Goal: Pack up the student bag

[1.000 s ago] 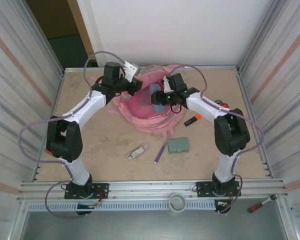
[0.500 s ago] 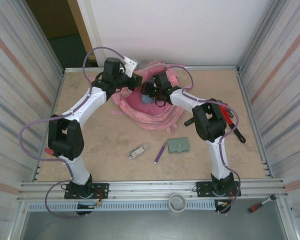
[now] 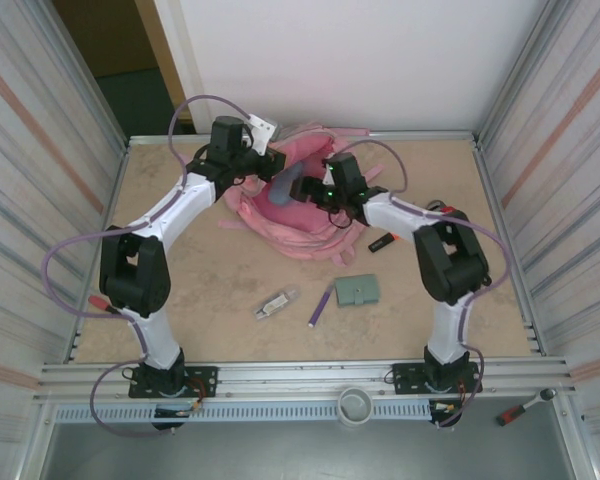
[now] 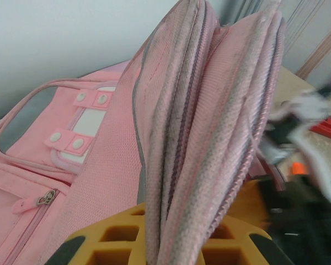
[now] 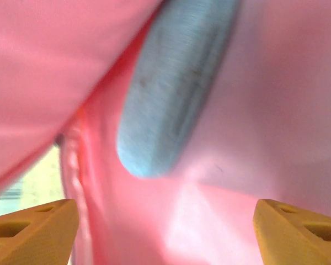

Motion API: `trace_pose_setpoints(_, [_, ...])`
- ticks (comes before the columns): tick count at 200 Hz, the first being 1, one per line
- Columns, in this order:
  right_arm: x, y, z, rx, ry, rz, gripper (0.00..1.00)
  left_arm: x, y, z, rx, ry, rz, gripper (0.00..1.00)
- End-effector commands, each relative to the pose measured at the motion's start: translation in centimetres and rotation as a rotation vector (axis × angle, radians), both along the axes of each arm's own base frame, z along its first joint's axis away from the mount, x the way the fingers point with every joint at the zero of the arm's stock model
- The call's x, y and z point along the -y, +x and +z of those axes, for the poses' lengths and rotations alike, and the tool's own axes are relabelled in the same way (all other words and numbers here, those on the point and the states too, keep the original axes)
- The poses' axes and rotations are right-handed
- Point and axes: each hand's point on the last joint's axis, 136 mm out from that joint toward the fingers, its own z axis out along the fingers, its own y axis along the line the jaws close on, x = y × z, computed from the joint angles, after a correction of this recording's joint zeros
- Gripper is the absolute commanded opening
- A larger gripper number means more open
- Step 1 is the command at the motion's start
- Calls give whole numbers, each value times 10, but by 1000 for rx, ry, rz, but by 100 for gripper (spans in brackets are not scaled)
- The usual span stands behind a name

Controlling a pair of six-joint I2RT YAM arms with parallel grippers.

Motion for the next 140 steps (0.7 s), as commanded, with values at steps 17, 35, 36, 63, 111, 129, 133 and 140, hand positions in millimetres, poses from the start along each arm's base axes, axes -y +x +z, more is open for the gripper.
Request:
trace_pose_setpoints(17, [80, -91, -1, 16, -449, 70, 86, 6, 1, 34, 142, -86, -28, 0])
trace_pose_setpoints(35, [77, -131, -7, 6, -548, 188, 87, 4, 0, 23, 116, -80, -21, 0])
trace_pose_setpoints(36, [75, -133, -6, 8, -547, 201, 87, 4, 0, 22, 116, -80, -20, 0])
trace_pose_setpoints(63, [1, -187, -13, 80, -480, 529, 88, 3, 0, 11, 96, -70, -16, 0])
trace_pose_setpoints(111, [-56, -234, -40, 308, -601, 939, 92, 3, -1, 9, 89, -58, -21, 0])
trace_pose_setpoints(129, [-41, -213, -45, 244, -660, 846, 91, 4, -2, 13, 90, -67, -23, 0])
trace_pose_setpoints(133, [-35, -210, -46, 225, -666, 821, 91, 4, -3, 14, 92, -69, -25, 0])
trace_pose_setpoints(140, [-23, -207, -48, 195, -679, 776, 91, 4, -3, 15, 93, -69, -28, 0])
